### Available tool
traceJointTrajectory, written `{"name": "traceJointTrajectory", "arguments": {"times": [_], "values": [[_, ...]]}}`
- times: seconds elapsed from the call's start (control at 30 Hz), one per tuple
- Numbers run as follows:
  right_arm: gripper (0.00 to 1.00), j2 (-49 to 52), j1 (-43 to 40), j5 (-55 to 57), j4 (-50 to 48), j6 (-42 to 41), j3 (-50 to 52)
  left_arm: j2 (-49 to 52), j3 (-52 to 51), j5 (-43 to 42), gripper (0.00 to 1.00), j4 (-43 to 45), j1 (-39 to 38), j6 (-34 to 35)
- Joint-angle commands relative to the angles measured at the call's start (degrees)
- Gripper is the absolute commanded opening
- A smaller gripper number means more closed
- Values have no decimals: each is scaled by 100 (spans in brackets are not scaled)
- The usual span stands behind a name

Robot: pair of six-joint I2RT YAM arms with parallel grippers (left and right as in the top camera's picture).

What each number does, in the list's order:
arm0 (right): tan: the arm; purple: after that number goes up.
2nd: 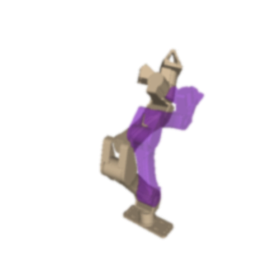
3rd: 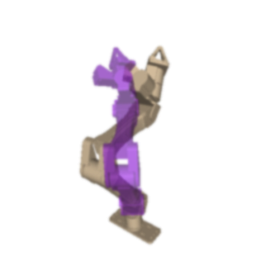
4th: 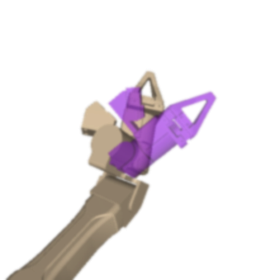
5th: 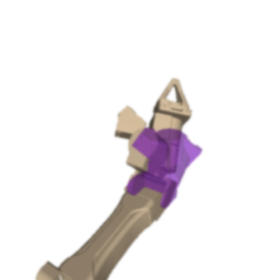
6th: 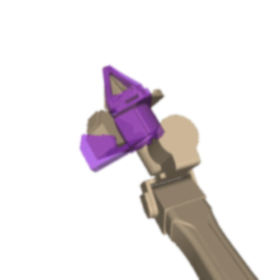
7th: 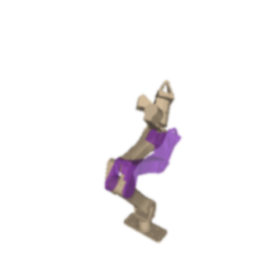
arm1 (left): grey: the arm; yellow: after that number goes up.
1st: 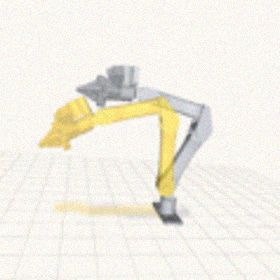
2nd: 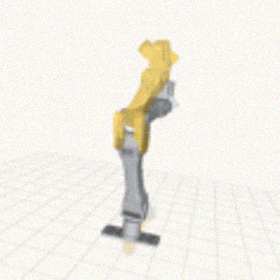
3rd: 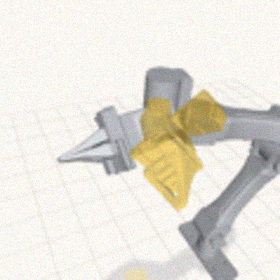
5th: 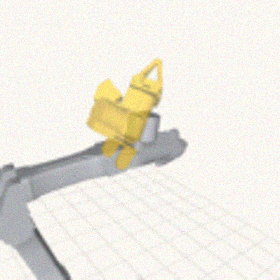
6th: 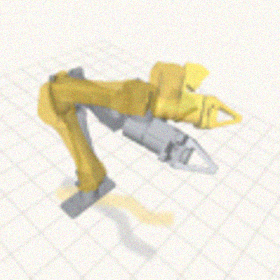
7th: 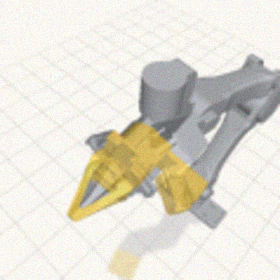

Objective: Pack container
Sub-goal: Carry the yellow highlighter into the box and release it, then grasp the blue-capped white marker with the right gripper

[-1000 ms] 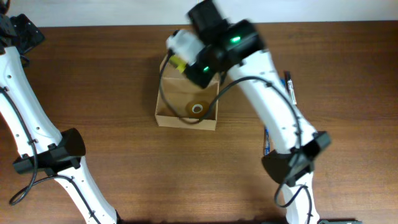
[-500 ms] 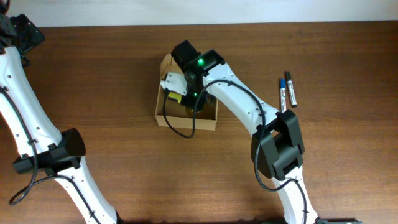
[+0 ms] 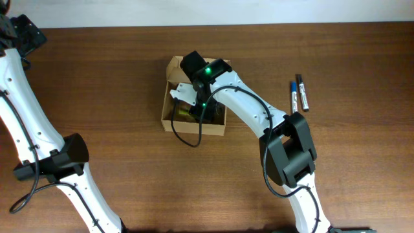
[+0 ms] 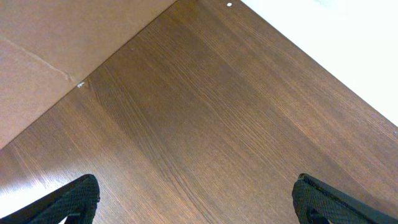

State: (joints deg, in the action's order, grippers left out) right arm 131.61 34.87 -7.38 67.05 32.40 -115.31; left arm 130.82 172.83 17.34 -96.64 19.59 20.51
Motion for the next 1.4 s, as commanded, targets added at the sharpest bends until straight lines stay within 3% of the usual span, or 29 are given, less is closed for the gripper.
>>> {"name": "traceJointTrajectory", "arguments": {"times": [0.0, 0.03, 0.1, 0.2, 0.23, 0.27, 0.37, 0.53, 0.63, 0.73, 0.93, 1.37], "values": [[52, -181, -2, -98, 275, -428, -708, -118, 42, -20, 100, -2, 24, -68], [62, -227, 0, -98, 361, -496, -922, -118, 42, -20, 100, -2, 24, -68], [60, -332, -2, -96, 533, -647, -1467, -118, 42, -20, 100, -2, 22, -68], [35, -431, -31, 11, 793, -994, -2332, -118, 42, -20, 100, -2, 22, -68], [34, -444, -57, 142, 896, -1272, -2686, -120, 42, -20, 100, -2, 22, -68], [35, -448, -96, 256, 994, -1526, -2997, -118, 42, -20, 100, -2, 24, -68], [56, -448, -358, 492, 1246, -2271, -3803, -118, 42, -20, 100, -2, 22, -68], [56, -442, -1331, 507, 1552, -2918, -4146, -118, 42, -20, 100, -2, 22, -68], [47, -354, -2037, 503, 1884, -3202, -4002, -118, 42, -20, 100, -2, 24, -68], [44, -289, -2623, 485, 2022, -3316, -3689, -118, 42, -20, 100, -2, 22, -68], [43, -286, -3528, 503, 1812, -3362, -2518, -118, 42, -20, 100, -2, 22, -68], [45, -286, -3834, 442, 133, -3383, 557, -118, 42, -20, 100, -2, 22, -68]]}}
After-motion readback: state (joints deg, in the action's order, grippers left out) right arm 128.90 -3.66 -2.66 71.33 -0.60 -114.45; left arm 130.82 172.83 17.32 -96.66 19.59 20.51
